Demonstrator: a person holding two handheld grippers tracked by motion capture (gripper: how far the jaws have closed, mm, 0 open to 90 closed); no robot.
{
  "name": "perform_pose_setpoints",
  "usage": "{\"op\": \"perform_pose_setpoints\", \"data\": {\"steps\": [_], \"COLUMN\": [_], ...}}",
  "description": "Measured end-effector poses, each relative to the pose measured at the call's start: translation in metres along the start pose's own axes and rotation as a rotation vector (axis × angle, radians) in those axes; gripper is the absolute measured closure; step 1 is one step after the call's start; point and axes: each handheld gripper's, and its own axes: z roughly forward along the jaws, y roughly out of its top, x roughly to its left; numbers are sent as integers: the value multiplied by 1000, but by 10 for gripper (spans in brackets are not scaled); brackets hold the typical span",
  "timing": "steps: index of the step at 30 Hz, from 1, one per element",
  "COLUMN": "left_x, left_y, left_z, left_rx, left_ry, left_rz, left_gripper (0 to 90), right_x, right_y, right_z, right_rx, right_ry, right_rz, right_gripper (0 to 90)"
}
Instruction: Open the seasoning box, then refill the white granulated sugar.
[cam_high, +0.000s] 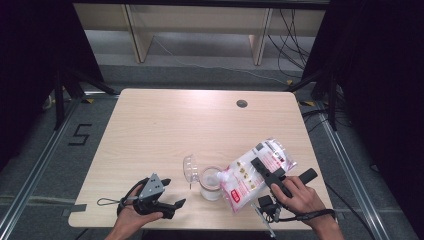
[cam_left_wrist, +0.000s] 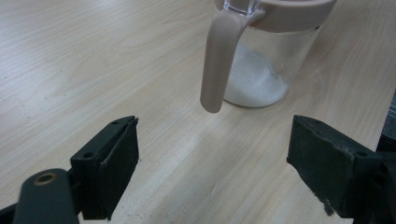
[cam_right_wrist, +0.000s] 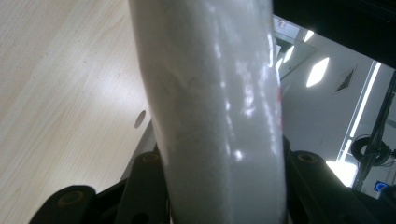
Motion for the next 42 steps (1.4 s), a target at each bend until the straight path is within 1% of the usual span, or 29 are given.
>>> {"op": "perform_pose_setpoints", "data": {"steps": [1,2,6,7,8,9,10,12,13,14,15,16,17,18,21,23,24,26,27,28,29,31,34,36,38,39,40,41,42], "left_x": [0,0,0,1,1,1,1,1,1,1,0,-1,-1,-1,-1,-1,-1,1,1,1,-1,0,0,0,0,0,1,1,1], "left_y": [0,0,0,0,0,0,0,0,0,0,0,-1,-1,-1,-1,-1,-1,-1,0,0,-1,-1,-1,-2,-1,-1,-1,-1,-2], "left_z": [0,0,0,-1,-2,-2,-2,-3,-3,-2,-2,-2,-2,-2,-2,-2,-2,-3,-2,-2,-1,-2,-2,-1,-2,-3,-5,-5,-4], "left_rx": [-1,1,-6,6,6,4,5,11,10,7,4,1,0,0,-7,-5,-5,6,2,11,2,19,15,0,-1,-4,19,13,6], "left_ry": [1,4,9,11,4,10,12,17,17,11,13,11,5,5,4,7,6,13,8,16,8,14,10,5,6,10,25,25,16], "left_rz": [0,-1,1,8,5,5,9,6,5,1,1,-5,-3,3,-2,4,-1,12,18,22,-4,18,18,0,2,9,29,19,5], "left_gripper": [162,162,162,162,162,162,162,162,162,162,162,162,162,162,162,162,162,162,162,162,162,162,162,162,162,162,162,162,162], "right_x": [1,1,1,1,0,0,-1,-1,-1,-1,-1,-1,-1,-2,-2,-2,-1,-1,-1,-1,-1,-1,-2,-3,-4,-3,-3,-4,-4], "right_y": [0,-1,-2,-2,-1,-1,0,1,1,2,2,3,3,3,3,2,2,2,1,1,1,1,1,1,1,1,1,1,1], "right_z": [0,0,-1,-1,-1,0,0,1,2,2,1,2,2,2,2,2,2,2,3,2,2,2,2,2,1,1,1,1,1], "right_rx": [5,-3,-3,-2,-2,-5,-4,-18,-24,-24,-21,-23,-18,-19,-18,-16,-21,-21,-23,-24,-23,-21,-23,-26,-15,-21,-22,-19,-15], "right_ry": [8,-5,-8,-9,-8,-9,0,-10,-11,-11,-2,-5,-1,-3,-5,-1,-13,-6,-6,-6,-5,-7,-15,-15,-6,-17,-17,-5,-5], "right_rz": [9,-1,3,7,2,-1,-5,-3,-17,-5,-2,0,-1,-4,0,1,0,1,1,-1,1,-2,-3,-2,-4,-9,-8,-8,-3], "right_gripper": [642,643,644,644,645,645,645,645,646,646,647,647,647,647,648,648,649,650,650,650,651,651,652,653,654,655,656,656,657]}}
